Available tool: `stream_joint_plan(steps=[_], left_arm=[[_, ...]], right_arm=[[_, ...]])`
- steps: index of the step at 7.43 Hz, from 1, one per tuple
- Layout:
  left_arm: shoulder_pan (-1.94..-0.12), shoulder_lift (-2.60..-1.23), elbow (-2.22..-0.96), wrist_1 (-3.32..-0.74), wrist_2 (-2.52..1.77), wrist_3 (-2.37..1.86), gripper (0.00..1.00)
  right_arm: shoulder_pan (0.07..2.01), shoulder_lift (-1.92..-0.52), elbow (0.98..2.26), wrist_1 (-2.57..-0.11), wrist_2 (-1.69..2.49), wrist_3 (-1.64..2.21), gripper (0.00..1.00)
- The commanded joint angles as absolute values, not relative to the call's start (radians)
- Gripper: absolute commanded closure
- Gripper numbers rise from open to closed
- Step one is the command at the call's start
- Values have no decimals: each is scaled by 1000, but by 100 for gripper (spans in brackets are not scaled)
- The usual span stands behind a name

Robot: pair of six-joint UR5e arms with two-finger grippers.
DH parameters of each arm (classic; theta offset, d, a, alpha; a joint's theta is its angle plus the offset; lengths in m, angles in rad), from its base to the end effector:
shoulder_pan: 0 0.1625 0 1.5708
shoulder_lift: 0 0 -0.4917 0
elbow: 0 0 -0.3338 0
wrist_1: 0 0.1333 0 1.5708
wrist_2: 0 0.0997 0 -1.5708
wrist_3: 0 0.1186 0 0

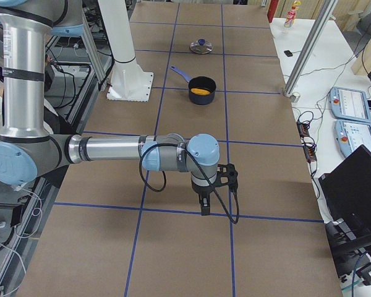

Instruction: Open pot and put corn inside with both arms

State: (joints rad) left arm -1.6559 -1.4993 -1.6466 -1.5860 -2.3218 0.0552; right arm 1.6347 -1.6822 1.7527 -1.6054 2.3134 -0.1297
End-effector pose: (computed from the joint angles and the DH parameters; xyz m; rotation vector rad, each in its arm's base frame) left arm -0.0862 -0.3941 0.7362 0.0712 0.7478 -0.0212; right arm 0.0773 -0.3769 0.7114 0.1059 -0.7359 -0.0761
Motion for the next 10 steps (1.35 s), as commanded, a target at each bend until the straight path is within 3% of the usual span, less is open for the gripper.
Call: stream_joint_plan(steps=[1,10], left_arm=[[-1655,-1490,-1647,-1591,-2322,55,2],[-1655,-1459,-1652,-1592,-2324,55,2]], right_arm=[[1640,-1692,1744,-1605,2313,-138,0],[1638,-1695,1712,-1603,2342,-138,0]])
